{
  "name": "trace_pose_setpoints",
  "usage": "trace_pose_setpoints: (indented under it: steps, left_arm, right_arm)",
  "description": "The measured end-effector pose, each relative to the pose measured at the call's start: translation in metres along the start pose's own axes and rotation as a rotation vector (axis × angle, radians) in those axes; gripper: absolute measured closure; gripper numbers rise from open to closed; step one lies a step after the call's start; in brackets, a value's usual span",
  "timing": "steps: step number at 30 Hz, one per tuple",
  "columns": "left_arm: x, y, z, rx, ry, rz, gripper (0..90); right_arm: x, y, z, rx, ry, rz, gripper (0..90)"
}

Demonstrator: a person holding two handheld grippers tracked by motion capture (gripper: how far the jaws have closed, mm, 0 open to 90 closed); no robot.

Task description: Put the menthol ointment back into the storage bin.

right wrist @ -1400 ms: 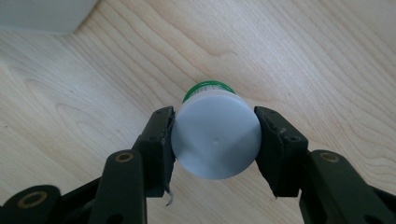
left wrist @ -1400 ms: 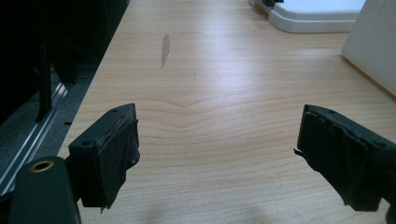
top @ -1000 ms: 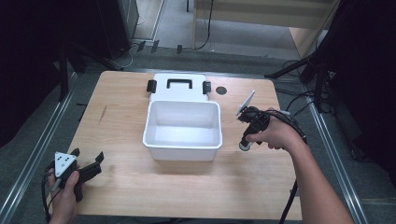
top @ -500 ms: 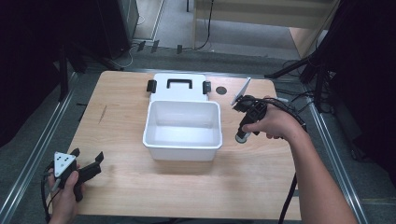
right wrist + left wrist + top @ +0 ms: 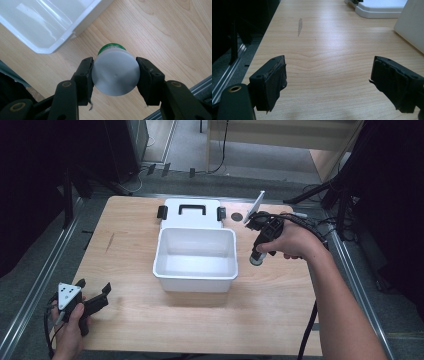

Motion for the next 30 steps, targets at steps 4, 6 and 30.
trace_pose_setpoints:
  steps: [4,6,30]
  left_arm:
    - [0.000,0.000,0.000,0.000,0.001,0.001,13.8]
    - [0.000,0.000,0.000,0.000,0.001,0.000,13.9]
    - [0.000,0.001,0.000,0.004,0.002,-0.003,13.9]
  right_arm:
    - [-0.004,-0.004,0.005,0.001,-0.002,0.006,51.7]
    - [-0.006,-0.005,0.007,-0.008,0.003,0.013,51.7]
    - [-0.029,-0.047,0.027,-0.004,0.020,0.112,51.8]
Point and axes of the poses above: each handheld gripper's, and its own axes: z roughly backward along the jaws, x roughly out of its underside, y roughly to its right, the point moved 2 cm from there along -z, roughly forward along the jaws, and after that the axes turned 13 degrees about -z, right-handed, at the moved point
